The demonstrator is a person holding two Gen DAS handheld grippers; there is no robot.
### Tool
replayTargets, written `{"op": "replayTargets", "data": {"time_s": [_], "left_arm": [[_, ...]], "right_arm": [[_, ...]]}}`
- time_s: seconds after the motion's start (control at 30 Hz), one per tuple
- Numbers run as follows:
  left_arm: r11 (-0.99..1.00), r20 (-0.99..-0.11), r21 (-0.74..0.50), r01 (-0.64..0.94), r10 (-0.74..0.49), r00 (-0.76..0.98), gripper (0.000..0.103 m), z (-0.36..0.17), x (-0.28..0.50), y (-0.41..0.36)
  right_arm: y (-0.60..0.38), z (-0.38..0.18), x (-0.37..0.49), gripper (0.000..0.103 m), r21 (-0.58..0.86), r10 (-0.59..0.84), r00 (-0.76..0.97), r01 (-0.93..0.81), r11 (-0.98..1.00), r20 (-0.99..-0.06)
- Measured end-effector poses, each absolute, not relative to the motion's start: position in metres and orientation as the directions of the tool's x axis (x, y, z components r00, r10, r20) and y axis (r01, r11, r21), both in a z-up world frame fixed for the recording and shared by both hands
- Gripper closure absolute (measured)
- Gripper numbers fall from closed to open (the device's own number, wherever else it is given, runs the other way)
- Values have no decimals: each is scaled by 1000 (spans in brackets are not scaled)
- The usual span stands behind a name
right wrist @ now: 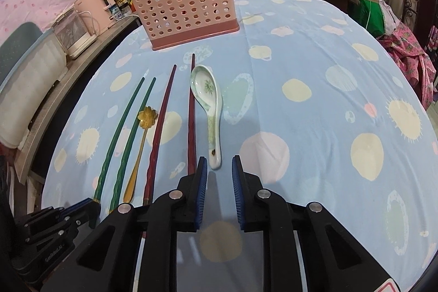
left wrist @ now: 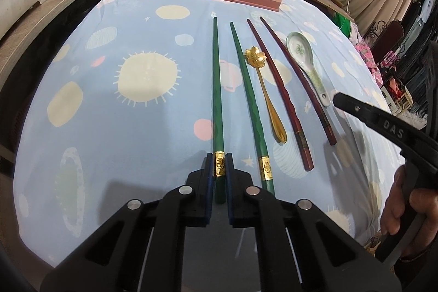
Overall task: Organize utensils
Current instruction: 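Close the left tool on a green chopstick while the right tool grasps a dark red chopstick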
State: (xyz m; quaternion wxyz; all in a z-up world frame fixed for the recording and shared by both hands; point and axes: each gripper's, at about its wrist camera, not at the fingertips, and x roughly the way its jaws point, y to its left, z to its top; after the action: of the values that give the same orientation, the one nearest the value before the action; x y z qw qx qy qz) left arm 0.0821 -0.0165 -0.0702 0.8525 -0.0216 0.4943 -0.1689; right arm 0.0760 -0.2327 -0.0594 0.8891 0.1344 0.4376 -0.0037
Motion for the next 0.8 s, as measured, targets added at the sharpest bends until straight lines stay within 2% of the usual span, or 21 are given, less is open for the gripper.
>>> {"op": "replayTargets", "data": {"time_s": [0.8], "left_arm": [[942,-834,-202,268,-309,458,96,-71,82,-16]], "right_arm": [[-234,-77,103,94,256,134,606,119,959,-784]]}}
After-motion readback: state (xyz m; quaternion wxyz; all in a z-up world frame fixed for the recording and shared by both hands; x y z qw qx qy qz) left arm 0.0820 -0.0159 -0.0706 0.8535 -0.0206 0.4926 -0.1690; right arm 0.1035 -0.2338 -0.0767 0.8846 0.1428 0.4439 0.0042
